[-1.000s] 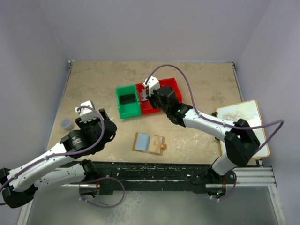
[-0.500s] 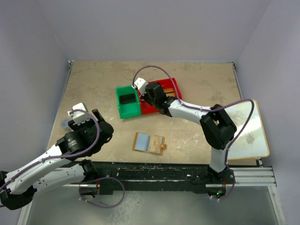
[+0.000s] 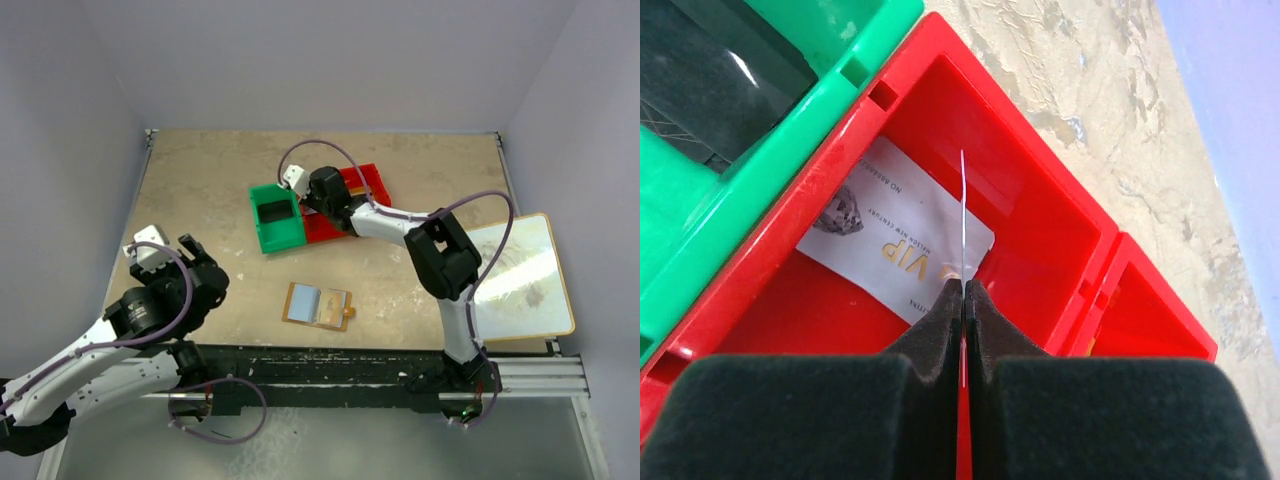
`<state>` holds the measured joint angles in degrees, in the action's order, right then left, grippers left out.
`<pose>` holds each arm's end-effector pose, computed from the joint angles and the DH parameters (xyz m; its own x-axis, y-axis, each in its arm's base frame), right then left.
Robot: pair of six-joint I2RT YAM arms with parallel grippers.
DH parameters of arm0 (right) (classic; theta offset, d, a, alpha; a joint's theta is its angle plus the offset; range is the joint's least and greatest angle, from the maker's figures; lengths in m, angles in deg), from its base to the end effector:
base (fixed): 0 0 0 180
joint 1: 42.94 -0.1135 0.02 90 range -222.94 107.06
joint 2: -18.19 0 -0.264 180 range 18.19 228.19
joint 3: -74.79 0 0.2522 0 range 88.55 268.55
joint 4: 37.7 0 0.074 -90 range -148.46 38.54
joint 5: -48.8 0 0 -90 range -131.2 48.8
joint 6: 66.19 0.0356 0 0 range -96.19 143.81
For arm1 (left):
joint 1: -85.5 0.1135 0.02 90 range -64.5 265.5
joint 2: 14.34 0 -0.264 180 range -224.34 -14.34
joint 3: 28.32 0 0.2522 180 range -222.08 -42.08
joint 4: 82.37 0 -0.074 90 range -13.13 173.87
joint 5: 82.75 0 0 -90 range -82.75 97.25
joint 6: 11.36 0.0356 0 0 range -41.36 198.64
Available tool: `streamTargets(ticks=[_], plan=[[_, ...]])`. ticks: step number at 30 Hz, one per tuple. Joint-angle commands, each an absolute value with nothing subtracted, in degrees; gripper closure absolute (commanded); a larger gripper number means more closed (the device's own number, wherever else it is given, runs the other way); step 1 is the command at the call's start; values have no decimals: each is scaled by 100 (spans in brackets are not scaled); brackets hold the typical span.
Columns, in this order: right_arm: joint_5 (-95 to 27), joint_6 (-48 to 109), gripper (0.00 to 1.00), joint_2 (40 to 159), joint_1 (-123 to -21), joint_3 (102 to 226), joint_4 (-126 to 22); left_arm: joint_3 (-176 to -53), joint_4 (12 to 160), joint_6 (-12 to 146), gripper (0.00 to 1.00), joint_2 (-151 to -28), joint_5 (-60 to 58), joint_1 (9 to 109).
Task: Take the credit cards out of the card holder
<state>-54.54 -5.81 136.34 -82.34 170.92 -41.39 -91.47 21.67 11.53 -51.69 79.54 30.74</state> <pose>0.3732 0.2959 0.2046 -0.0656 -0.6762 -0.7338 -0.5629 0.6322 -0.5323 0.0805 -0.0552 0.3183 -0.0768 -0.3770 -0.9230 -0.4485 0.8399 -0.3057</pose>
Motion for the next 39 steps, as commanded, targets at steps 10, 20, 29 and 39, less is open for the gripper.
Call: streamTargets(ticks=[10, 20, 29, 39], plan=[[-5050, -1582, 98, 13954, -8162, 17478, -2973, -9301, 2239, 1223, 28, -5154, 7969, 3119], [-5390, -2266, 98, 14141, -8167, 17256, -2381, -9301, 2386, 1472, 28, -5310, 7807, 3125], [-5222, -2266, 79, 14145, -8155, 17210, -2544, -9278, 2460, 1546, 28, -5343, 7771, 3145], [-5165, -1717, 68, 13881, -8155, 17217, -2721, -9261, 2543, 1666, 28, -5488, 7686, 3179]])
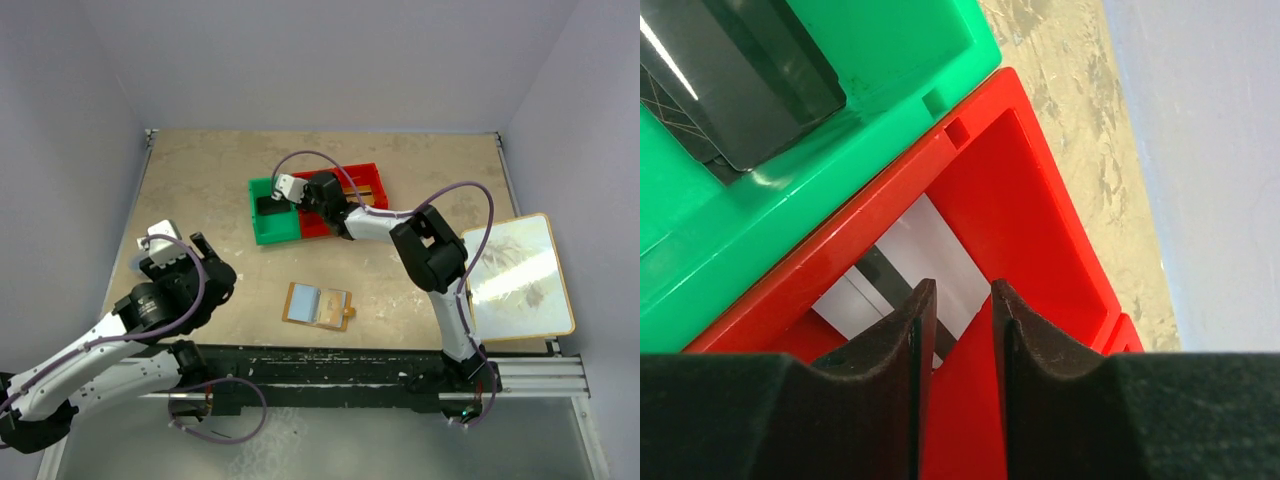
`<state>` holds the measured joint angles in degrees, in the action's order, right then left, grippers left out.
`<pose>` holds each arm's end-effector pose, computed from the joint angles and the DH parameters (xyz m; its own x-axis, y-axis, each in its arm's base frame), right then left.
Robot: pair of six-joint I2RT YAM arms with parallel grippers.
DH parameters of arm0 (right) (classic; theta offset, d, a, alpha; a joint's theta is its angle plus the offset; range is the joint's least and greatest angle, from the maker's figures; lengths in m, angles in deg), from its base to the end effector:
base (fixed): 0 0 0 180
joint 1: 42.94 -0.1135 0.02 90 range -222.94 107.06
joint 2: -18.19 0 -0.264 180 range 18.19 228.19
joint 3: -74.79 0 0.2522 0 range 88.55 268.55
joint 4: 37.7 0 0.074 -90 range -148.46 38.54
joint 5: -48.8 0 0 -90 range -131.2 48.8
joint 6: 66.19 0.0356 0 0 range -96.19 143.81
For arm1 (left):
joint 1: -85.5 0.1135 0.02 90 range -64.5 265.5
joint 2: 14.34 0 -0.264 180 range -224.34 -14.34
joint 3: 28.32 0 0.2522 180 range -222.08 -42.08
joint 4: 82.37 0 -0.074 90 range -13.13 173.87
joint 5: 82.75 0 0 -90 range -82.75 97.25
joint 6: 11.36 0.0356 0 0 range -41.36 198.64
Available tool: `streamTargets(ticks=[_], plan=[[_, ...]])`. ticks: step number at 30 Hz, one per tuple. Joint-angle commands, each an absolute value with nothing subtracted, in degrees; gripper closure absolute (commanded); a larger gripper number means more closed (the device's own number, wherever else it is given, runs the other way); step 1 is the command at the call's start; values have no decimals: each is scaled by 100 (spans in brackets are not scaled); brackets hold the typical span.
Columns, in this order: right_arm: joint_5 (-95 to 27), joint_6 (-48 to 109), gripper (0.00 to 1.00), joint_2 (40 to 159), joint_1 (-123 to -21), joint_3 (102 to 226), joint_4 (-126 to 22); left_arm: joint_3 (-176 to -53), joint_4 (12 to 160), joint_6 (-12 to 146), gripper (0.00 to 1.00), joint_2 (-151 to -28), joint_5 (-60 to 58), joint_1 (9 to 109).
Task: Take the credit cards out of the card holder
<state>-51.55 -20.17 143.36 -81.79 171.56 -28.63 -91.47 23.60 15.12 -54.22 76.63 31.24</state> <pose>0.3909 0.3066 0.1733 0.1513 -0.7553 -0.6377 -0.5280 0.4836 -0.6981 0.0877 -0.0648 0.3154 -0.1480 -0.3340 -0.9309 -0.4317 0.8687 -0.2430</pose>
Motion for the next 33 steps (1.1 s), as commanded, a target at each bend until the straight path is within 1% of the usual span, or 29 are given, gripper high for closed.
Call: streamTargets(ticks=[1, 3, 5, 9, 13, 17, 18, 19, 22, 25, 27, 28, 30, 33], plan=[[-5279, -1698, 67, 13880, -8158, 17196, -2656, -9255, 2550, 1666, 28, -5498, 7694, 3184], [-5539, -1680, 67, 13825, -8160, 17179, -2637, -9260, 2551, 1680, 28, -5562, 7683, 3198], [-5658, -1342, 67, 13590, -8149, 17112, -2622, -9265, 2566, 1706, 28, -5602, 7654, 3202], [-5257, -89, 65, 12551, -8146, 16764, -2679, -9269, 2595, 1749, 28, -5631, 7612, 3206], [-5256, 1392, 62, 11271, -8149, 15761, -2478, -9235, 2803, 2108, 28, -5605, 7310, 3206], [-4972, 3177, 61, 9990, -8149, 14394, -2569, -9079, 3477, 2873, 28, -5602, 6562, 3211], [-4839, 3508, 64, 9688, -8145, 14120, -2758, -9054, 3594, 3002, 28, -5634, 6345, 3215], [-5141, 4067, 66, 9425, -8155, 13984, -2993, -9004, 3732, 3162, 28, -5664, 6121, 3217], [-5082, 5303, 64, 8728, -8202, 13546, -3907, -8846, 4221, 3307, 28, -5857, 5553, 3224], [-4373, 5878, 63, 8188, -8211, 12932, -4063, -8728, 5098, 3512, 28, -6217, 4995, 3223], [-4102, 6578, 63, 7878, -8294, 12397, -3935, -8759, 5650, 3649, 28, -6639, 4719, 3223], [-4065, 6920, 64, 7712, -8462, 12075, -3704, -8838, 5880, 3781, 28, -6888, 4515, 3224], [-4367, 7527, 65, 7470, -9000, 11556, -3458, -9077, 6181, 4048, 28, -7470, 4189, 3224], [-4585, 8103, 65, 7470, -9768, 11117, -3270, -9410, 6449, 4375, 28, -8412, 3849, 3224]])
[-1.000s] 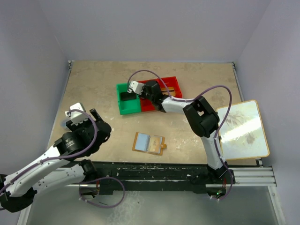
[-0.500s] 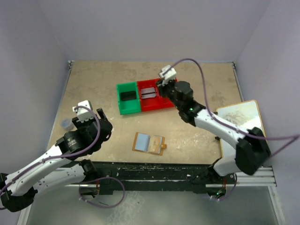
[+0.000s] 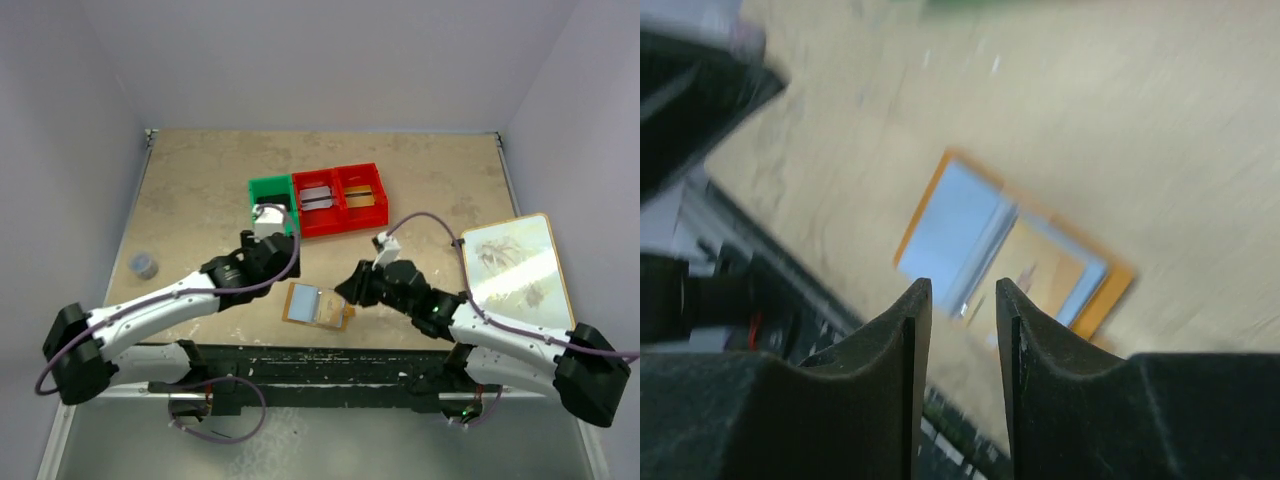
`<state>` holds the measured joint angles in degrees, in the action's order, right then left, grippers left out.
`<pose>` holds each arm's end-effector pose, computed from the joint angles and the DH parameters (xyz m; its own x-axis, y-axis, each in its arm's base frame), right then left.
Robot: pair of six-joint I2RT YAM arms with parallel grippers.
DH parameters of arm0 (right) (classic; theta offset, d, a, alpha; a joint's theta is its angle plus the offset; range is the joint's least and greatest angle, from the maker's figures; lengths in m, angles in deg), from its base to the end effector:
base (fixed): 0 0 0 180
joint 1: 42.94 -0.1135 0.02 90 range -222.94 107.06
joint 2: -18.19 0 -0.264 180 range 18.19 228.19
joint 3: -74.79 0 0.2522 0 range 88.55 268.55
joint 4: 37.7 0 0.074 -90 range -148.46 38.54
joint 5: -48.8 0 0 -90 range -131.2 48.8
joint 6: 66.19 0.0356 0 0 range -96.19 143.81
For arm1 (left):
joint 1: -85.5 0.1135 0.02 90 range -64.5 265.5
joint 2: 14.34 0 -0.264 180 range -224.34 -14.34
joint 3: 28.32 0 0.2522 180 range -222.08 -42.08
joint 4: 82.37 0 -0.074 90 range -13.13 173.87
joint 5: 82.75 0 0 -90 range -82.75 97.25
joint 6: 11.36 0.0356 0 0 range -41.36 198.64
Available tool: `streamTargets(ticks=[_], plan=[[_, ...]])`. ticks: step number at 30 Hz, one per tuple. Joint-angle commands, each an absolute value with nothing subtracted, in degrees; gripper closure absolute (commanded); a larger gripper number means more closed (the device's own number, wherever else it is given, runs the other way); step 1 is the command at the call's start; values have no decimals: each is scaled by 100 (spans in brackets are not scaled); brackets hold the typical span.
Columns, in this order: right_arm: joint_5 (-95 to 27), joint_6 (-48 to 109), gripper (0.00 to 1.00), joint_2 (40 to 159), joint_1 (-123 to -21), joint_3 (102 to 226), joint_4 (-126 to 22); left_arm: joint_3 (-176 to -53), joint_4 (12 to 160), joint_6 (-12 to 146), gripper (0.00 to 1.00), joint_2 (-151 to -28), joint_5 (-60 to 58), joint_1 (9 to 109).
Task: Take the credit cards out of the card holder
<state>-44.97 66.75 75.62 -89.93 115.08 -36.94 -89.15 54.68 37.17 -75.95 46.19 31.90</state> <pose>0.1545 0.1622 0.2308 -0.6086 0.3441 -0.7150 -0.3716 0.6725 0.6400 0.1486 -0.1639 0.2720 -0.5435 -0.1308 -0.8292 -0.0045 0.9882 -0.1530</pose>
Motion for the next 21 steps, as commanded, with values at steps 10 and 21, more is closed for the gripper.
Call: streamTargets(ticks=[10, 21], plan=[[-5062, 9344, 70, 8495, -11109, 10657, -2326, -9532, 7294, 4700, 30, -9574, 2861, 3314], [-5263, 9991, 70, 9819, -11150, 10431, -1771, -9256, 7917, 4873, 31, -10302, 2673, 3539]])
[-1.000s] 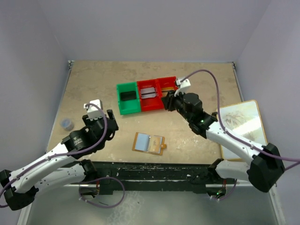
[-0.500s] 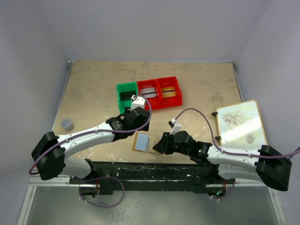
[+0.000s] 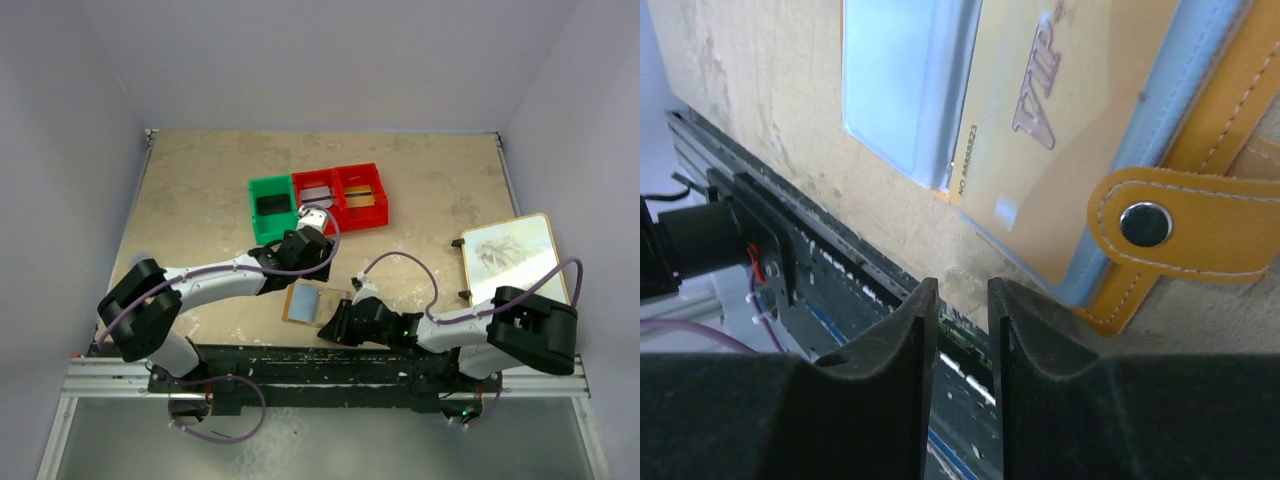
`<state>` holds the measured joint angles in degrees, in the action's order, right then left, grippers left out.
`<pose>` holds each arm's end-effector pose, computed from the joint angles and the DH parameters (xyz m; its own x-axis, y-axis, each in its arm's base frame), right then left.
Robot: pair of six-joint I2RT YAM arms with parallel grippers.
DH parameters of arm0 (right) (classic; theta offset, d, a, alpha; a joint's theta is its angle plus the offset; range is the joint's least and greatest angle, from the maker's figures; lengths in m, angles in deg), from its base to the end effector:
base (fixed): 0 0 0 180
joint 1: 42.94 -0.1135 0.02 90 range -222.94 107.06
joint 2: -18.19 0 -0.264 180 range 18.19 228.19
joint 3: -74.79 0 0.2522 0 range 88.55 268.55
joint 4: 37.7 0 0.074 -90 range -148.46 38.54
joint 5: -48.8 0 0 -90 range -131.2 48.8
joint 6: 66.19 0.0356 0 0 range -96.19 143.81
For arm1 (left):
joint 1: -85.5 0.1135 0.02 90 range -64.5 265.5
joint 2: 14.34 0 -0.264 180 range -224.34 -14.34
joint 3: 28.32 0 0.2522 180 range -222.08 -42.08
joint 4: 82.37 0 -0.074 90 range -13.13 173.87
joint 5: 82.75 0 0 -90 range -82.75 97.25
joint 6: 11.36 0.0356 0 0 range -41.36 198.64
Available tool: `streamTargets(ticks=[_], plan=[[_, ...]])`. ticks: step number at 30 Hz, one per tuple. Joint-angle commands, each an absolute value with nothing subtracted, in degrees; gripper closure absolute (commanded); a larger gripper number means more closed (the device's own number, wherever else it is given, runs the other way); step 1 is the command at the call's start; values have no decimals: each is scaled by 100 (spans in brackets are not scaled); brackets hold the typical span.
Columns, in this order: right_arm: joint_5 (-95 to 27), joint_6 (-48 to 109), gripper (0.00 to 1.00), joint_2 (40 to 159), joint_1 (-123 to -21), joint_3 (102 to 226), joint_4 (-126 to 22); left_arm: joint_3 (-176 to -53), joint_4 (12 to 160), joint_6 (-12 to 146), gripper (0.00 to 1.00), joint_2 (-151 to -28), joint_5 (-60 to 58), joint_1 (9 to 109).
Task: Take the credit cards out of the card holder
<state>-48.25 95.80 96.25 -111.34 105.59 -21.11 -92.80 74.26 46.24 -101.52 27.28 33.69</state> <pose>0.0889 0.2128 0.1308 -0.8986 0.2941 -0.3255 -0.0947 0.5943 0.7986 0.2039 -0.2394 0.2025 -0.6929 0.0666 -0.7180 0.2608 0.9514 -0.1635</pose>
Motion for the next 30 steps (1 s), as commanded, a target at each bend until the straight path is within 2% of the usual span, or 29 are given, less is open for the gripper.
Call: streamTargets(ticks=[1, 6, 10, 15, 21, 28, 30], plan=[[-5394, 9977, 70, 9908, -11152, 10500, -1938, -9194, 8017, 4920, 31, -10344, 2758, 3578], [-5473, 10122, 71, 10600, -11150, 11055, -2736, -8947, 8424, 5187, 34, -10692, 2211, 3821], [-5416, 10259, 71, 10661, -11151, 10979, -2726, -8627, 8571, 5210, 36, -10643, 1601, 3813], [-5500, 10416, 69, 10267, -11144, 10516, -2366, -8074, 8808, 5080, 35, -10370, 1475, 3817], [-5633, 10500, 68, 9778, -11055, 10257, -2773, -7795, 8839, 5030, 40, -10308, 1335, 3813], [-5548, 10112, 66, 9398, -10425, 10286, -3135, -7524, 9083, 5002, 43, -9871, 286, 3737], [-5153, 9897, 66, 9209, -10023, 10080, -2731, -7533, 8843, 4974, 43, -9745, 423, 3700]])
